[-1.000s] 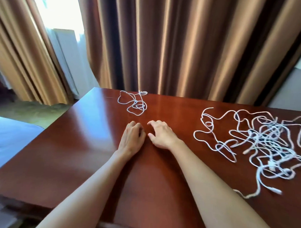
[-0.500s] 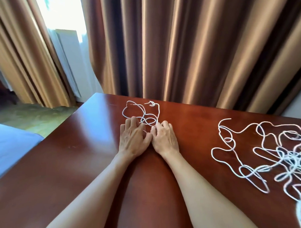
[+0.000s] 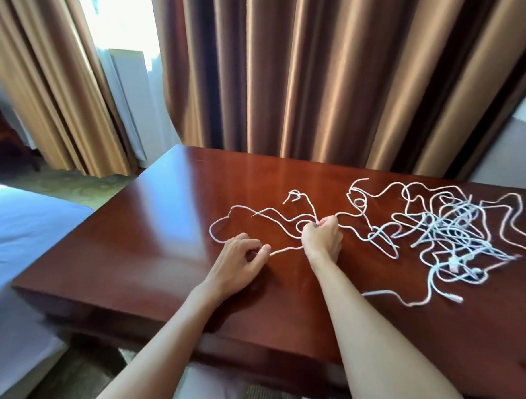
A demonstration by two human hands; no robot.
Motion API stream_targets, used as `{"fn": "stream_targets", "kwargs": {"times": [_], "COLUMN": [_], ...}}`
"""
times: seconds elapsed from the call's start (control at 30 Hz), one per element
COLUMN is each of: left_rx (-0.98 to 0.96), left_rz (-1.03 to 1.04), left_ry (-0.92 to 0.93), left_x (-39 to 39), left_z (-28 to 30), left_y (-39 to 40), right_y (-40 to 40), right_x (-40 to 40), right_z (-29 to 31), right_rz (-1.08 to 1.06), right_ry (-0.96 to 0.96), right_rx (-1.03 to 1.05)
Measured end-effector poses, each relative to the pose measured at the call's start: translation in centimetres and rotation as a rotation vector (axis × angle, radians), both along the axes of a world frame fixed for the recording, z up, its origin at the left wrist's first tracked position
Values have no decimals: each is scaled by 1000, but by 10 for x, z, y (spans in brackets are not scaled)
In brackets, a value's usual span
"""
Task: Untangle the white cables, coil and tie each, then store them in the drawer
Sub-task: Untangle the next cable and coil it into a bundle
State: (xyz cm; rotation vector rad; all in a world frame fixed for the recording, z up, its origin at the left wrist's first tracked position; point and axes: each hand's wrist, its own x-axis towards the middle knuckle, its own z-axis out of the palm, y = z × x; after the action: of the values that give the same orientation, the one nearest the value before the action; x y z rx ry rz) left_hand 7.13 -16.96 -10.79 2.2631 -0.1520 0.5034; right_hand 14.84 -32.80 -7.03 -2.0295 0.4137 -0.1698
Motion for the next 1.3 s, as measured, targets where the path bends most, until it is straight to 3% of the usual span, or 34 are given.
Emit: {"fn": "stream_targets", "kwargs": {"times": [0.13,0.23,0.33,0.47,0.6,0.67,0.87,1.07,1.2,1.3], "left_rx": [-111,-18,222,403,514,555,238,-88,-532,-740], "left_rz": [41,107,73,-45,111,221,263,85,-15,-70], "left_ry": [-17,-96,-138,72,334,304,110,-90,-146,-143], "left_x": [-20,-12,9,41,68,73,69,53,30,20], "left_z": [4,10,18,29,24,23,46,104,148,169], "left_y": [-6,0,6,-11,-14,-9,-10,-17,-35,-44], "right_y": [-15,-14,-8,-7,-12,-14,-14,-12,-16,-26], "right_x": [-20,-24,-22,-13,-10,-10,-12,-17,-31,-43], "right_z": [-6,-8,-8,-5,-4,-5,5,36,67,85], "right_rz": [148,199,307,446,491,483,459,492,716,709], "right_ry": [-38,-166,-121,40,36,22,3,-321,-259,-373], "right_rx": [-412,-549,-603,-596,-570,-531,-493,-454,74,204]}}
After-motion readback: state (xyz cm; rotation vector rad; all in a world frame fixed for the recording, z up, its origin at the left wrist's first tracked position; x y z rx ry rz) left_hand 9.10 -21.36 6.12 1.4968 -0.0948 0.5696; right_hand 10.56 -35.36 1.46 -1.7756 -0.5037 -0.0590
